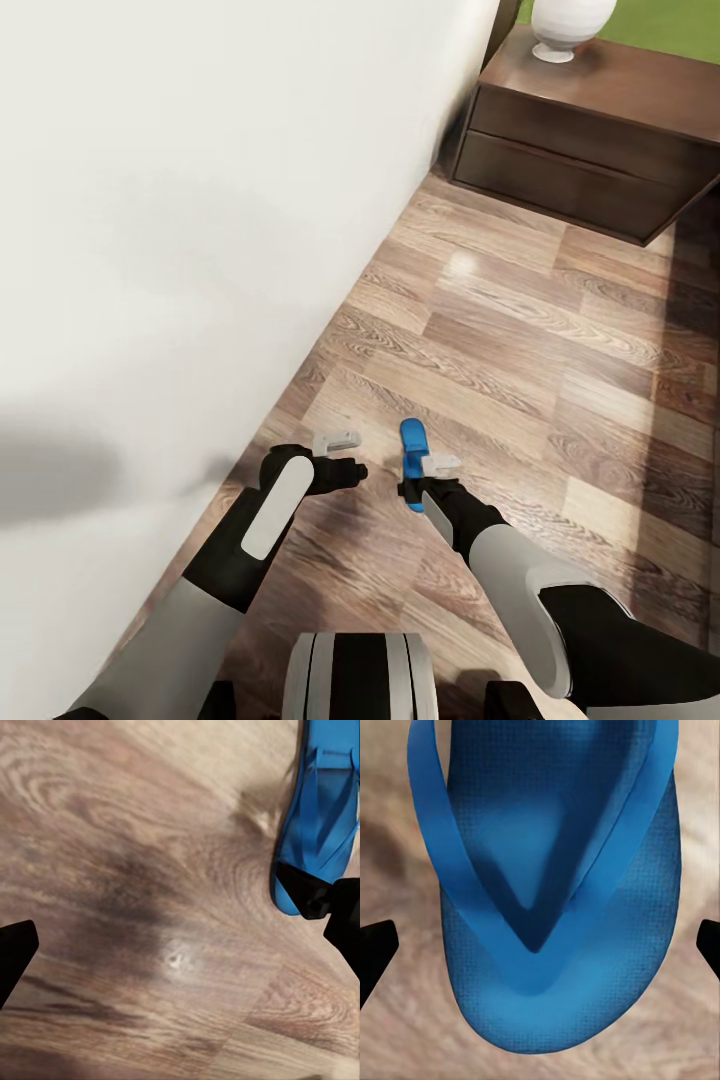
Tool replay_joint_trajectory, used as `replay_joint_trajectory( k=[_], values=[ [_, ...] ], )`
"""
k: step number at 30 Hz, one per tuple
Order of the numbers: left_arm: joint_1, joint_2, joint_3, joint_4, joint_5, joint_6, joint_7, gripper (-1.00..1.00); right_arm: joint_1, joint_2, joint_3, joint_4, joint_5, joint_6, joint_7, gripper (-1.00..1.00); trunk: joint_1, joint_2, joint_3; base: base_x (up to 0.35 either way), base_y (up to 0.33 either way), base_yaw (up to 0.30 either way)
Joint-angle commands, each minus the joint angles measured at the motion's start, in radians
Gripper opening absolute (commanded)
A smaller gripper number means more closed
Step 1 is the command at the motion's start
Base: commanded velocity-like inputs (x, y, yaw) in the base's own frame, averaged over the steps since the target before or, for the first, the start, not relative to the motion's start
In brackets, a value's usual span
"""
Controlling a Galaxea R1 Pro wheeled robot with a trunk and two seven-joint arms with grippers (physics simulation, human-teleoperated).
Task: In the bedroom, move the book from the bed onto either nightstand, and place the two sandals side by side next to the bed.
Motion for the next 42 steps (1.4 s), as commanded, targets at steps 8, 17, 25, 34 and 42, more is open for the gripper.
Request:
replay_joint_trajectory(
  k=[8,17,25,34,42],
  values=[
    [0.000,0.000,-0.001,-0.003,0.011,0.001,0.010,1.00,0.000,0.000,0.000,-0.002,0.003,0.007,-0.003,1.00,0.000,0.000,-0.005,0.000,0.000,0.000],
    [0.000,0.000,-0.001,-0.004,0.013,0.001,0.010,1.00,0.000,0.000,-0.001,-0.002,0.003,0.008,-0.003,1.00,0.000,0.000,-0.005,0.000,0.000,0.000],
    [0.000,0.001,-0.001,-0.004,0.015,0.000,0.009,1.00,0.000,0.000,-0.001,-0.002,0.003,0.008,-0.003,1.00,0.002,-0.001,-0.020,0.000,0.000,0.000],
    [0.001,0.001,-0.001,-0.004,0.016,0.000,0.009,1.00,0.000,0.000,-0.001,-0.002,0.003,0.009,-0.004,-1.00,0.002,-0.001,-0.020,0.000,0.000,0.000],
    [0.001,0.000,-0.001,-0.004,0.017,0.000,0.009,1.00,0.000,0.000,-0.001,-0.002,0.002,0.009,-0.004,-1.00,0.002,-0.001,-0.020,0.000,0.000,0.000]
  ],
)
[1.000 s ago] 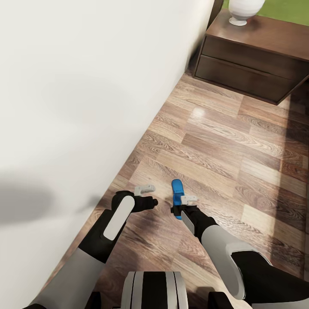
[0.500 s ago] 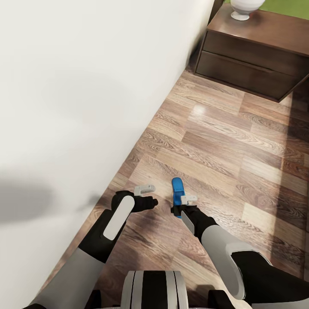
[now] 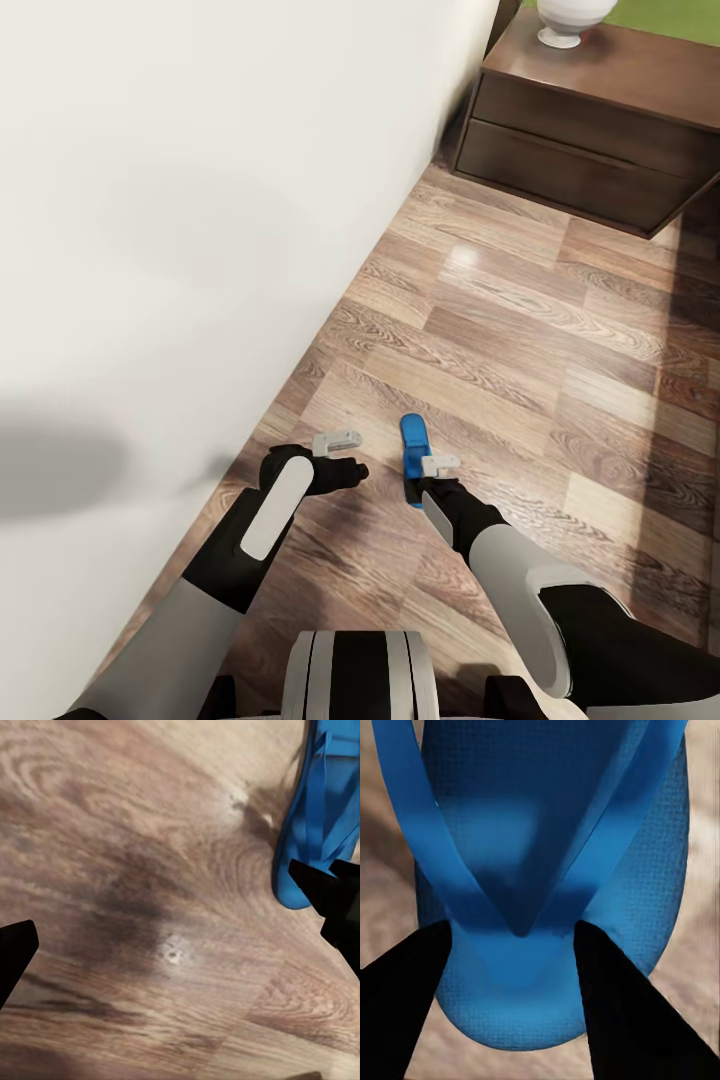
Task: In the bedroom, move the book from the bed onto either nightstand, and place the two sandals side by side next to the bed.
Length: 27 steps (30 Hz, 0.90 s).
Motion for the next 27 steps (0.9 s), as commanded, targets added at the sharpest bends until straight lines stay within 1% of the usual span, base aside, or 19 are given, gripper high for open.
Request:
replay_joint_trajectory(
  k=[1,27],
  values=[
    [-0.001,0.000,-0.001,-0.001,0.010,0.001,0.010,1.00,0.001,0.001,0.001,-0.002,-0.010,0.004,0.001,-1.00,0.000,0.000,-0.001,0.000,0.000,0.000],
    [-0.001,-0.001,-0.002,-0.007,0.012,0.002,0.009,1.00,0.001,0.001,0.001,-0.005,-0.010,0.004,0.001,-1.00,0.000,0.000,-0.001,0.000,0.000,0.000]
  ],
)
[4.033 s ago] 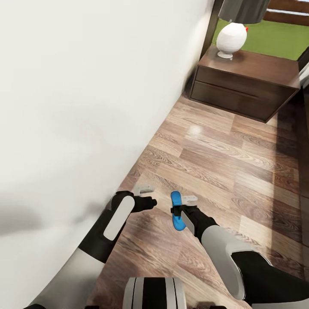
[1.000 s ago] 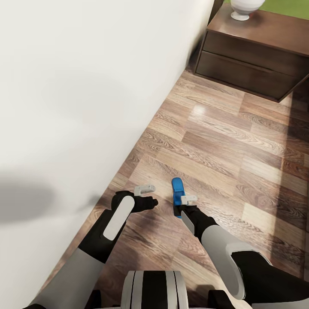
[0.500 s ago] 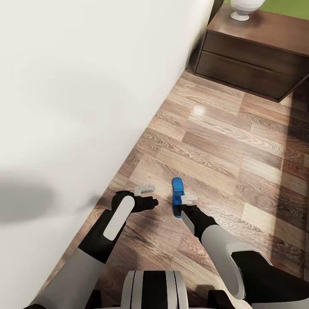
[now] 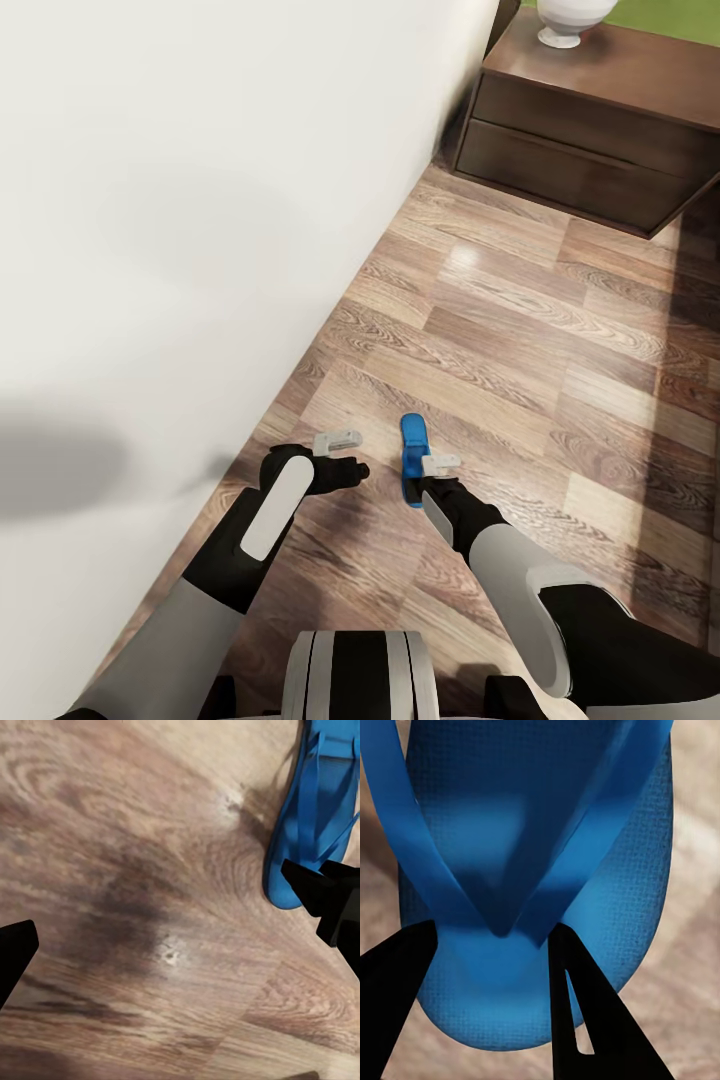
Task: In the bedroom, move the book from the bed onto either nightstand, and place the two sandals side by side next to the bed.
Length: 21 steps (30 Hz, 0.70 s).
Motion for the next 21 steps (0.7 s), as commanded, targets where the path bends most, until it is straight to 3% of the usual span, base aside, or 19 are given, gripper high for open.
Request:
replay_joint_trajectory(
  k=[1,7,21],
  values=[
    [-0.001,0.000,-0.001,-0.001,0.010,0.001,0.010,1.00,0.001,0.000,-0.001,-0.009,-0.018,0.005,0.004,-1.00,0.000,0.000,-0.001,0.000,0.000,0.000],
    [-0.001,-0.001,-0.001,-0.003,0.011,0.002,0.010,1.00,0.005,-0.001,-0.001,-0.034,-0.018,0.010,0.004,-1.00,0.000,0.000,-0.001,0.000,0.000,0.000],
    [0.001,0.000,-0.001,-0.003,0.010,0.002,0.014,1.00,0.009,-0.005,-0.002,-0.059,-0.019,0.012,0.002,-1.00,-0.006,0.003,0.053,0.000,0.000,0.000]
  ],
)
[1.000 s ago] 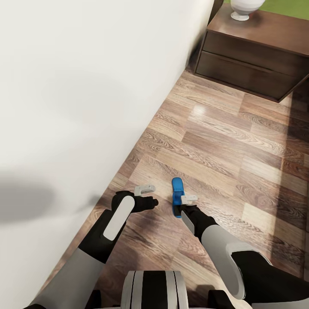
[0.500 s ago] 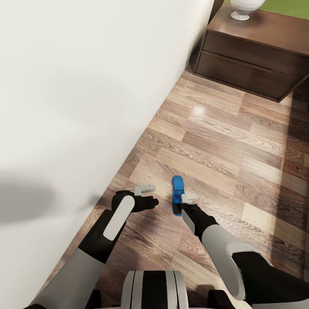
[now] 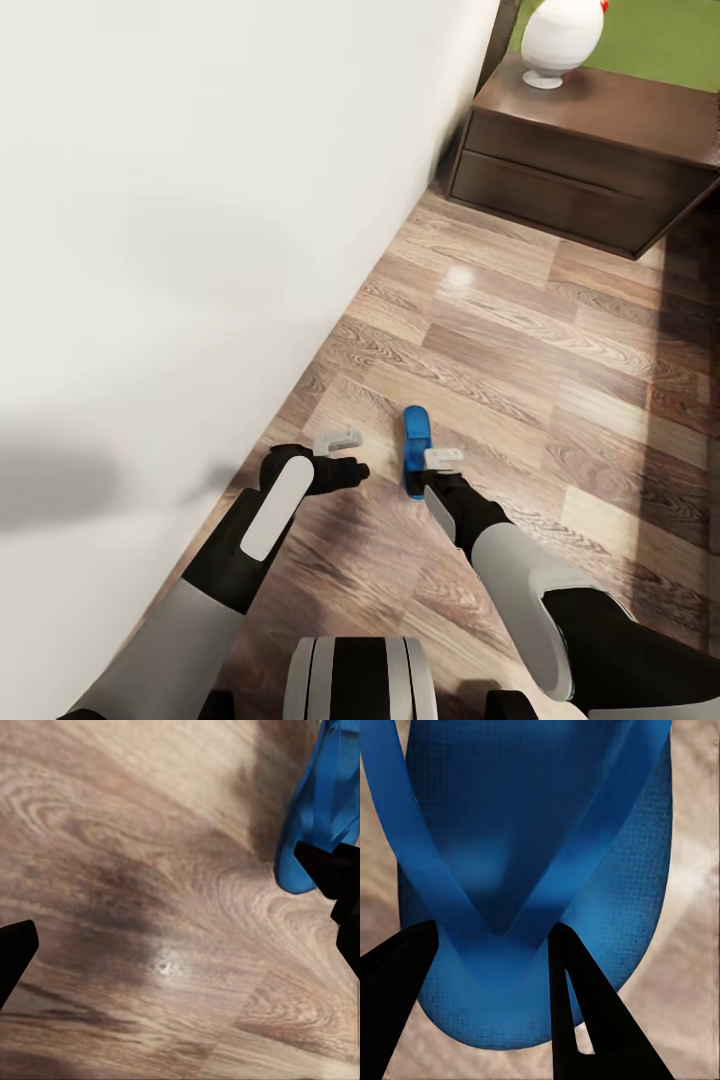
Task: In the bedroom, move the book from the bed onto either nightstand, and place the two sandals side by side next to the bed.
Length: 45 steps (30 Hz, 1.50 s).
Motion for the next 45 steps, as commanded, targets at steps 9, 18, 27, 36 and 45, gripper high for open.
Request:
replay_joint_trajectory(
  k=[9,18,27,36,45],
  values=[
    [0.000,0.000,-0.001,0.004,0.011,0.001,0.009,1.00,0.005,-0.002,-0.008,-0.132,-0.007,0.058,0.000,-1.00,-0.004,0.002,0.034,0.000,0.000,0.000],
    [0.002,0.002,-0.001,0.008,0.009,0.000,0.002,1.00,0.110,-0.041,-0.013,-0.530,-0.012,0.338,0.000,-1.00,-0.008,0.004,0.069,0.000,0.000,-0.053],
    [0.026,0.004,0.001,0.003,0.003,-0.015,0.002,1.00,0.349,-0.204,-0.015,-1.108,-0.019,0.645,0.228,-1.00,-0.012,0.006,0.104,0.000,0.000,-0.237],
    [0.076,0.001,-0.015,0.000,0.007,-0.077,0.000,1.00,0.534,-0.299,-0.076,-1.289,-0.023,0.710,0.393,-1.00,-0.016,0.008,0.139,0.000,0.000,-0.264],
    [0.191,0.007,-0.070,-0.042,0.000,-0.148,0.012,1.00,0.584,-0.302,-0.080,-1.302,-0.015,0.702,0.543,-1.00,-0.020,0.010,0.173,0.000,0.000,-0.250]
  ],
)
